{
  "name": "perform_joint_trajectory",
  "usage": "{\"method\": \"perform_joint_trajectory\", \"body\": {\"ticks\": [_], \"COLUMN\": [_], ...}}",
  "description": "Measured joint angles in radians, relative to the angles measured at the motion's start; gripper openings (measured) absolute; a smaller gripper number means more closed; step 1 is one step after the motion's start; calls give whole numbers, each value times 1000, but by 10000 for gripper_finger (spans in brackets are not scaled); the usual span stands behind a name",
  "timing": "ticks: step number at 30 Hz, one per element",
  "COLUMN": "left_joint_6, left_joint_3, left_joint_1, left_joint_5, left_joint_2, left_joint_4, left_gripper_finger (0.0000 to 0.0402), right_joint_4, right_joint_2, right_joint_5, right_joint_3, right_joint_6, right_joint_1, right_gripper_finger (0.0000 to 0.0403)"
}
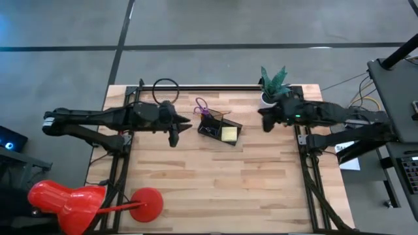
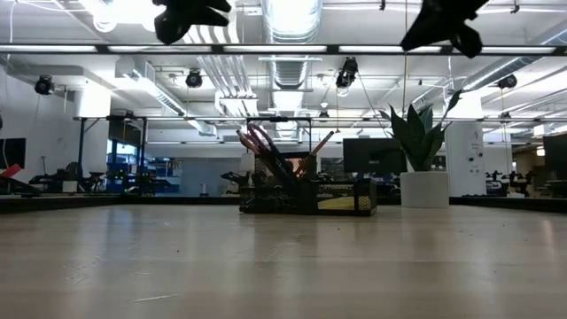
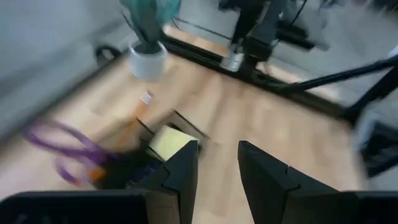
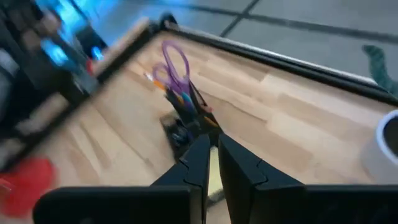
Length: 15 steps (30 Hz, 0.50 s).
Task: Pick and place office supplies into organizer
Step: Return to Home Position
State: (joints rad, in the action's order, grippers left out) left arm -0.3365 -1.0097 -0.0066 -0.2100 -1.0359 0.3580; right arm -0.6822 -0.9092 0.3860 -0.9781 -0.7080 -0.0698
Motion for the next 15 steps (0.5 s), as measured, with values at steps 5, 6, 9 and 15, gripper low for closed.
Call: {"method": "perform_joint_trajectory", "body": {"ticks": [5,6,9,15], "left_joint_6": [-38,-3,-2,12], "left_joint_3": [43,57,95,228], "left_joint_1": [-15,-20,-22,-21], "left_joint_5": [155,194,243,232], "left_joint_2": [36,50,97,247], "left_joint_4": [-27,-25,-86,-208], "left_gripper_finger": [99,99,99,99], "right_joint_4": [29,31,12,43], "right_joint_2": [151,171,227,316], "right_joint_5": [9,8,28,-15], "right_joint_3": [75,85,120,172], "right_joint_6": [-3,15,59,66], "right_joint_1": [30,39,37,65], "right_gripper_finger": [27,27,27,27]}}
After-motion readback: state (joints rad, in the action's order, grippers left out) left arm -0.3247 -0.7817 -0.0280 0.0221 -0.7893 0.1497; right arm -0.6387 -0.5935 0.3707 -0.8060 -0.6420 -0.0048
